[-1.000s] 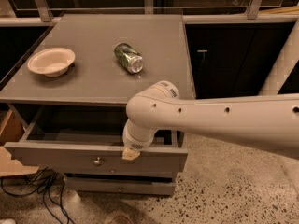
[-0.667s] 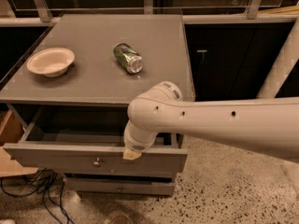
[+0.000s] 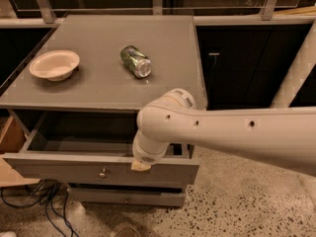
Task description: Open top drawer
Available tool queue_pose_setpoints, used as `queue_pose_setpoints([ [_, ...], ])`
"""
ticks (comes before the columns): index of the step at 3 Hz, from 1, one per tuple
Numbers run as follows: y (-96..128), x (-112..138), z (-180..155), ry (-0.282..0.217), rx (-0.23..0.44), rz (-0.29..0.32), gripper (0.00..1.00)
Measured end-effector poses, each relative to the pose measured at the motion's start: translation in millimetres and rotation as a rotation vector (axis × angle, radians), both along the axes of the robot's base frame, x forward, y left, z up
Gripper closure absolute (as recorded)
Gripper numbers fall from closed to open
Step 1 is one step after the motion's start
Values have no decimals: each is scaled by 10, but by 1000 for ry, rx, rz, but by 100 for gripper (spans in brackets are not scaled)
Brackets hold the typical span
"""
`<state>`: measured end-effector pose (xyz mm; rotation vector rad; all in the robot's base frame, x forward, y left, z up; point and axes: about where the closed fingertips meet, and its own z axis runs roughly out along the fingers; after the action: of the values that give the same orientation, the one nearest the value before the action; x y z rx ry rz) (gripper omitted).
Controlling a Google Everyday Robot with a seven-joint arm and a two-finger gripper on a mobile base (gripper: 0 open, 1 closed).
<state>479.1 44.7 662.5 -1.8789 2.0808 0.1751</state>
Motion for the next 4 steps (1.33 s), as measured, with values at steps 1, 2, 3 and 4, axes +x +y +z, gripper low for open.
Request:
queue_pose_setpoints([
  [1, 6, -30, -6, 6, 0, -6, 100],
  [2, -20, -131, 14, 18, 2, -15, 100],
  [3, -11, -146, 11, 19, 2, -17, 100],
  [4, -48, -310, 78, 44, -8, -37, 100],
])
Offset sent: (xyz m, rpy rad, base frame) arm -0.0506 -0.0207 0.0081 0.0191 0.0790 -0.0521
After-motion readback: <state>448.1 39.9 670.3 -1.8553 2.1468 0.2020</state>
